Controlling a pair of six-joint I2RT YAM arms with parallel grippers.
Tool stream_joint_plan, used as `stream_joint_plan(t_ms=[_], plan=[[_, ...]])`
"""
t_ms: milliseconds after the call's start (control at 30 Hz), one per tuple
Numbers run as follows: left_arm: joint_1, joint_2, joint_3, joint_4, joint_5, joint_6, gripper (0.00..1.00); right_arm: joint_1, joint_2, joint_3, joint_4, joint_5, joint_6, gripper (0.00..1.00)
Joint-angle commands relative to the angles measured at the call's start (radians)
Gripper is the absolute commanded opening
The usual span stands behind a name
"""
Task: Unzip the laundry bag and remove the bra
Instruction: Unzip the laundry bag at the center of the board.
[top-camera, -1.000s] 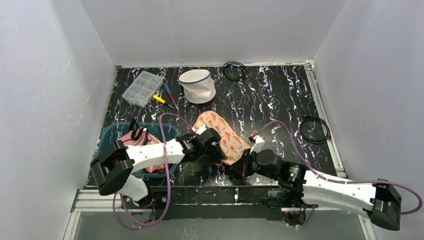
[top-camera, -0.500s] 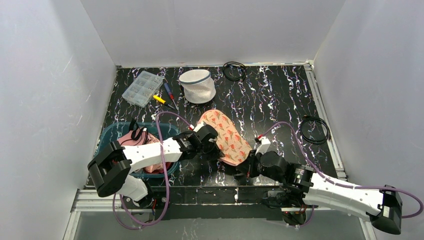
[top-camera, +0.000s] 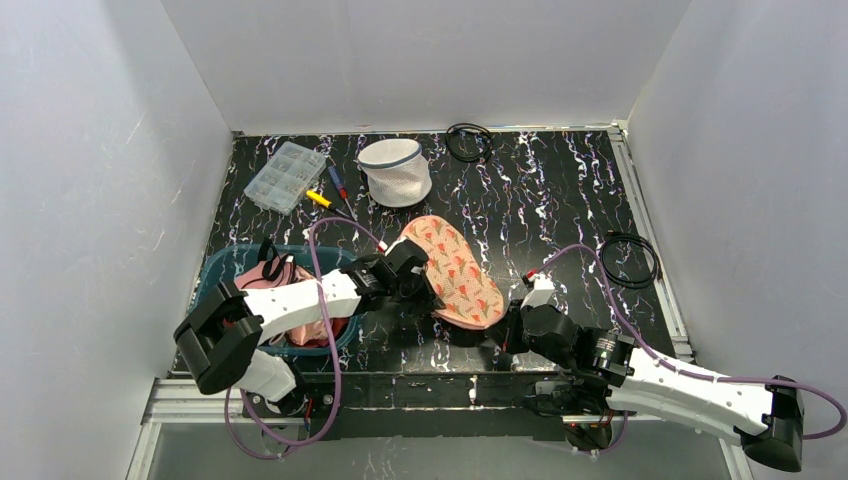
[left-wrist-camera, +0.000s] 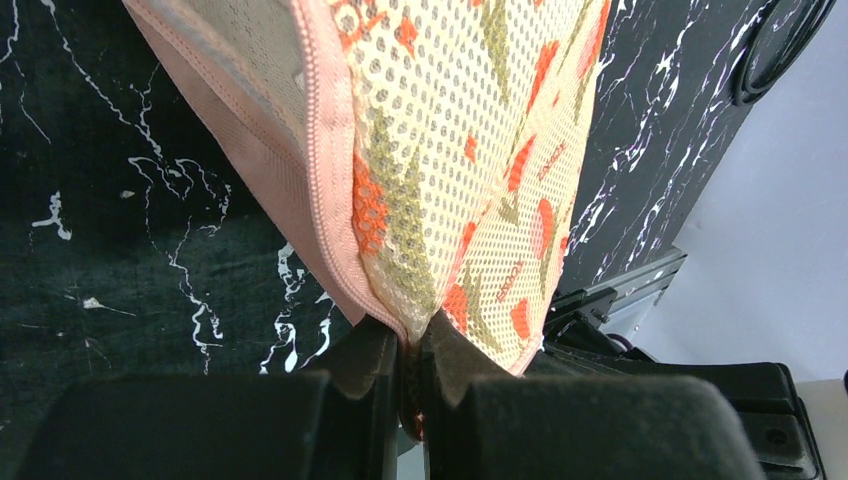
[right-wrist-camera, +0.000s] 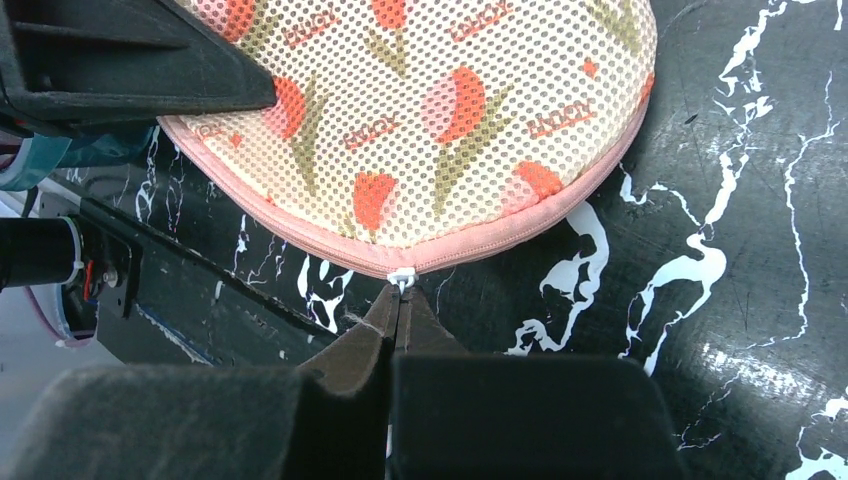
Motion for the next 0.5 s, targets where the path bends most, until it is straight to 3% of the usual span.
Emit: stream_joint_plan(t_ms=[0, 100, 167, 267, 333, 467], plan=[[0.035, 0.011, 0.05, -0.053, 0.018, 0.096, 0.0, 0.0, -0.002, 0.033, -0.04, 0.048, 0.001, 0.01], [0.042, 0.034, 0.081, -0.069, 0.039, 0.135, 0.01, 0.001, 0.001, 0.024, 0.001, 0.017, -0.015, 0.01], [0.041, 0.032, 0.088, -0.078, 0.052, 0.152, 0.16, 0.001, 0.0, 0.018, 0.035, -0.005, -0.026, 0.01], [0.041, -0.015, 0.062, -0.088, 0.064, 0.153, 0.5, 0.001, 0.007, 0.018, 0.07, -0.03, -0.04, 0.01], [0.04, -0.068, 0.026, -0.098, 0.064, 0.134, 0.66, 0.002, 0.021, 0.024, 0.091, -0.044, -0.05, 0.01], [0.021, -0.195, -0.049, -0.123, 0.048, 0.084, 0.75, 0.001, 0.065, 0.037, 0.15, -0.082, -0.065, 0.01]])
